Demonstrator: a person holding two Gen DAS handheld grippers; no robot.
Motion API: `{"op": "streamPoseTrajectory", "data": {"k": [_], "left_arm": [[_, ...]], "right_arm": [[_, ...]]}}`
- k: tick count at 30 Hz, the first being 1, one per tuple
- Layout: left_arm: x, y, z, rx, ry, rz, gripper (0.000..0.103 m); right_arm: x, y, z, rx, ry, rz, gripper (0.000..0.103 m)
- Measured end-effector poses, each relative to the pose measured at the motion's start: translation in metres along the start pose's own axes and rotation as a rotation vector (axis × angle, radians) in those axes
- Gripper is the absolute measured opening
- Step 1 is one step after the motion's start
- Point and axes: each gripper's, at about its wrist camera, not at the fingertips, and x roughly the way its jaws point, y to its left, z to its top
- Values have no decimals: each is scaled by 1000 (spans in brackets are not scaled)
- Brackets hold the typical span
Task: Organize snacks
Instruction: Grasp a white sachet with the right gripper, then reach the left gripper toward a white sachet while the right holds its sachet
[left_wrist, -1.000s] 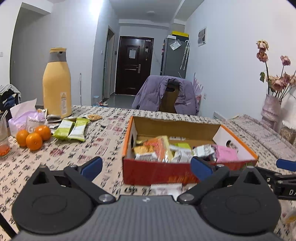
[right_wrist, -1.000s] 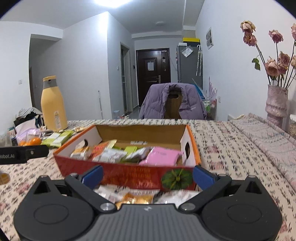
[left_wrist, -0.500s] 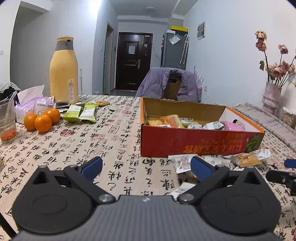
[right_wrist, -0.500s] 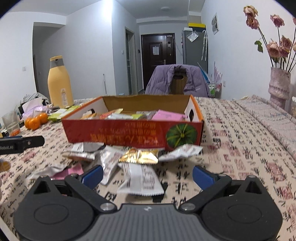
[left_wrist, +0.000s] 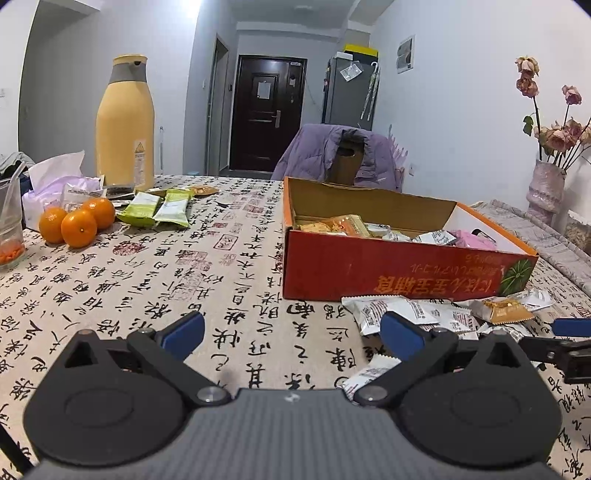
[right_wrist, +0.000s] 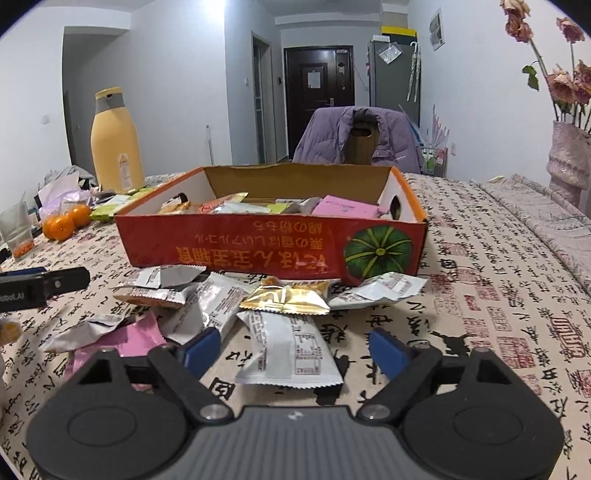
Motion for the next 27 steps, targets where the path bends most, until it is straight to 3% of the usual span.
{"op": "streamPoseTrajectory", "data": {"k": [5, 9, 14, 27], "left_arm": [[-2, -1, -1, 1, -5, -12, 103], [-2, -2, -2, 6, -8, -16, 103], [-2, 0, -1, -2, -4, -22, 103], [0, 0, -2, -3, 14, -12, 103]], "right_arm": [[17, 4, 5, 6, 41, 11, 72], [31, 6, 6, 18, 77, 4, 52], [31, 12, 2, -15, 66, 1, 42], [-16, 7, -8, -19, -59, -23, 41]]}}
